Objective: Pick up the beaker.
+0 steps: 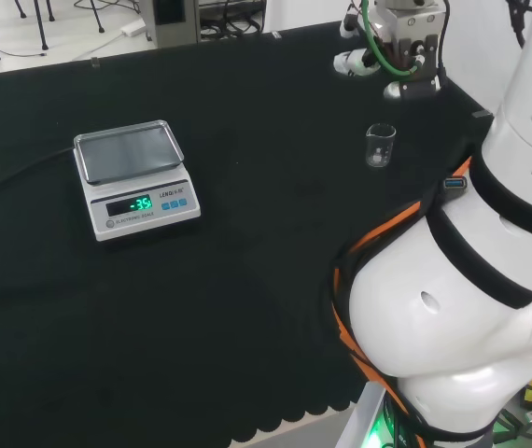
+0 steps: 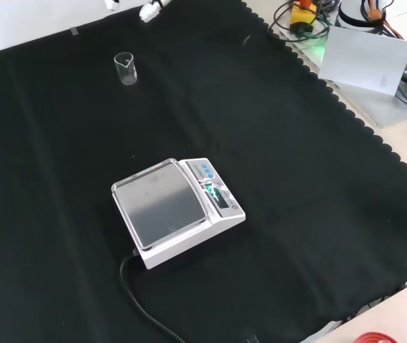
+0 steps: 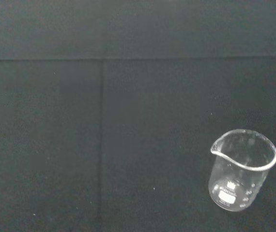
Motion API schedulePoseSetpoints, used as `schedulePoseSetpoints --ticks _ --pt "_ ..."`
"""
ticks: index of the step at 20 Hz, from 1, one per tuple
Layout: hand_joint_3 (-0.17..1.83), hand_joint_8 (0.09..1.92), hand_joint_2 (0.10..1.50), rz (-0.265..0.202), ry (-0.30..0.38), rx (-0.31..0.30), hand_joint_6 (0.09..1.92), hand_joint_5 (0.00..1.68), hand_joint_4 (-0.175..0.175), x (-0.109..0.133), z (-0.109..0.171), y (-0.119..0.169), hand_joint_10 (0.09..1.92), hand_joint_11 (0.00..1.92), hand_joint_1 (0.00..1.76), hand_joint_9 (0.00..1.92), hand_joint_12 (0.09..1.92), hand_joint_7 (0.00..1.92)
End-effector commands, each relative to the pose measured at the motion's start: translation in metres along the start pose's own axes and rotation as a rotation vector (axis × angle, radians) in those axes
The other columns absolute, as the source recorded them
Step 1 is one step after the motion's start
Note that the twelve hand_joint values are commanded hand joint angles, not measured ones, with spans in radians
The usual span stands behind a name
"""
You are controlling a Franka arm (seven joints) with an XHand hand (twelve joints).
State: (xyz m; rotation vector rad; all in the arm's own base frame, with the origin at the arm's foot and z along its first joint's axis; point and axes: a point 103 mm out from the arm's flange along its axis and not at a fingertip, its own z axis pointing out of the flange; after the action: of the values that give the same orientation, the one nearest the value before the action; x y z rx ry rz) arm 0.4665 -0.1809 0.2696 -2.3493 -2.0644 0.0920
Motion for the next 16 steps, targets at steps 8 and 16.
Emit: schedulePoseSetpoints --ticks 8,16 --pt "-0.17 0.63 0.99 0.054 0.028 0.163 0.22 0.17 -0.024 -0.021 0.067 0.022 0.88 0.00 0.80 0.17 1.45 0.00" --pt "-0.17 0.68 1.03 0.059 0.063 0.230 0.15 0.24 -0.034 -0.025 0.093 0.019 0.87 0.00 0.77 0.14 1.40 0.00"
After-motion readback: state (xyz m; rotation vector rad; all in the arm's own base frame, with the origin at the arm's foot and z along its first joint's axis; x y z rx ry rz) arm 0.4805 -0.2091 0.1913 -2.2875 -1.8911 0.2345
